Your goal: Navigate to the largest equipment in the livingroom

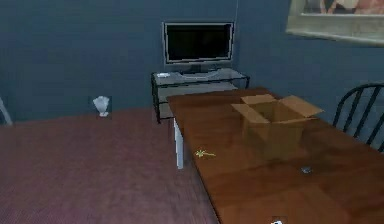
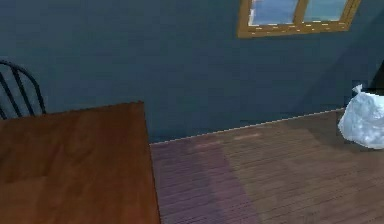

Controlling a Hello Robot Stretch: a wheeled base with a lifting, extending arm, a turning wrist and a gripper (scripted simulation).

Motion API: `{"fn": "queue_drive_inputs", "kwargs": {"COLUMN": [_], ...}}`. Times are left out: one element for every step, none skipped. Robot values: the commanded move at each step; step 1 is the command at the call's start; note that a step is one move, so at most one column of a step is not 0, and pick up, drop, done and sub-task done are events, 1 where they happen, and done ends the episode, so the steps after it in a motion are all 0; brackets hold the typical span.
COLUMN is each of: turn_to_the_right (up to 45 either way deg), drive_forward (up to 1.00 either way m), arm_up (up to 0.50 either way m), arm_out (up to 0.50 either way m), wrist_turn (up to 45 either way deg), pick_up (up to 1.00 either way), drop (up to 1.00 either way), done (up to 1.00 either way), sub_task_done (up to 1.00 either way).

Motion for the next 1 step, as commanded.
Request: {"fn": "queue_drive_inputs", "kwargs": {"turn_to_the_right": [-45.0], "drive_forward": [0.0], "arm_up": [0.0], "arm_out": [0.0], "wrist_turn": [0.0], "pick_up": [0.0], "drop": [0.0], "done": [0.0], "sub_task_done": [0.0]}}
